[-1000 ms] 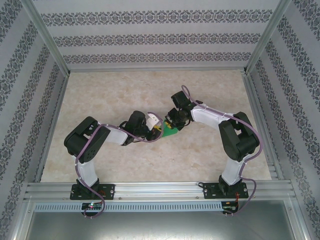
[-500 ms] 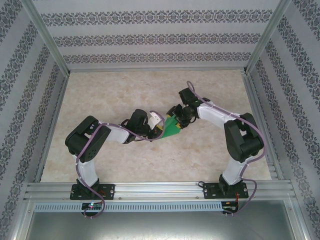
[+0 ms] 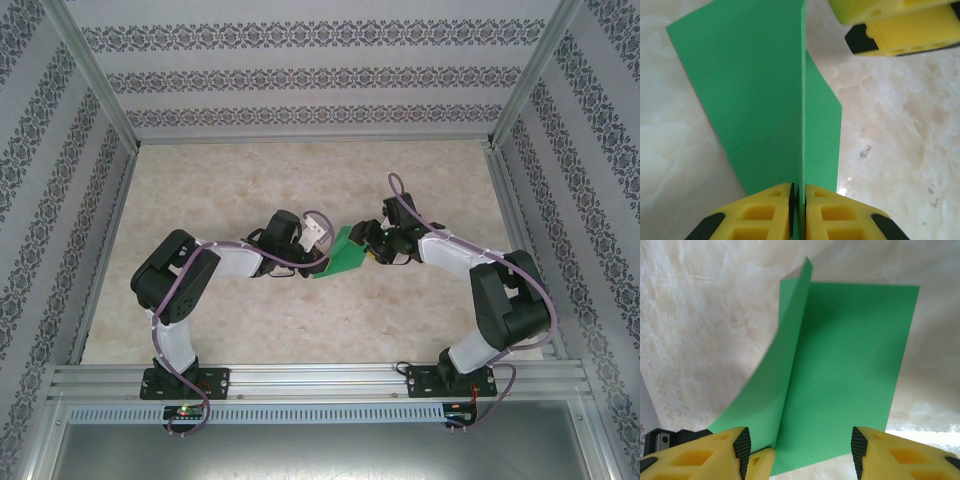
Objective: Fold a paper plane with a square sheet of paper (pick it up from the middle)
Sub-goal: Fourth fold the wing at the center of the table.
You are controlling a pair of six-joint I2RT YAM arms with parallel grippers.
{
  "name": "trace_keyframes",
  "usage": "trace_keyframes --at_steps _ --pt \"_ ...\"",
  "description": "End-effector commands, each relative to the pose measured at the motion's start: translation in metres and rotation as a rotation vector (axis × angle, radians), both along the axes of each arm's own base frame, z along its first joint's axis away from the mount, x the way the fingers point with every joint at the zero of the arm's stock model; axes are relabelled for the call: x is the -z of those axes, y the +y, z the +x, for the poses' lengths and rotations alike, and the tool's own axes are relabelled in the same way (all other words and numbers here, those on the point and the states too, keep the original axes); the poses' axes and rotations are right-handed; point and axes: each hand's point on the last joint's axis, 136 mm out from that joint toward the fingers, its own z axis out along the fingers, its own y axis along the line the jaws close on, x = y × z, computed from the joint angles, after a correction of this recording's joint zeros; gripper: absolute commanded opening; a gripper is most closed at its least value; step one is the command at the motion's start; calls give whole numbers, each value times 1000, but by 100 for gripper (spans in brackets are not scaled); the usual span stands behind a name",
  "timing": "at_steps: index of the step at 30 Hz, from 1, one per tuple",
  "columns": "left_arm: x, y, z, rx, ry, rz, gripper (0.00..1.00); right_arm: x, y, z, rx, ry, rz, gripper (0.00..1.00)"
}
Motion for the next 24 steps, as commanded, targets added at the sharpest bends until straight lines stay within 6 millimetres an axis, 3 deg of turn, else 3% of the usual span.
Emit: trace_keyframes --at_steps 1,7,24 --pt "13 -3 -10 -22 120 2 15 -12 19 4 -64 -83 54 55" --pt "11 -7 -15 -30 197 -23 15 5 33 1 -90 -62 59 50" --pt "11 -16 -18 -24 341 -47 13 31 31 -5 -110 -13 40 48"
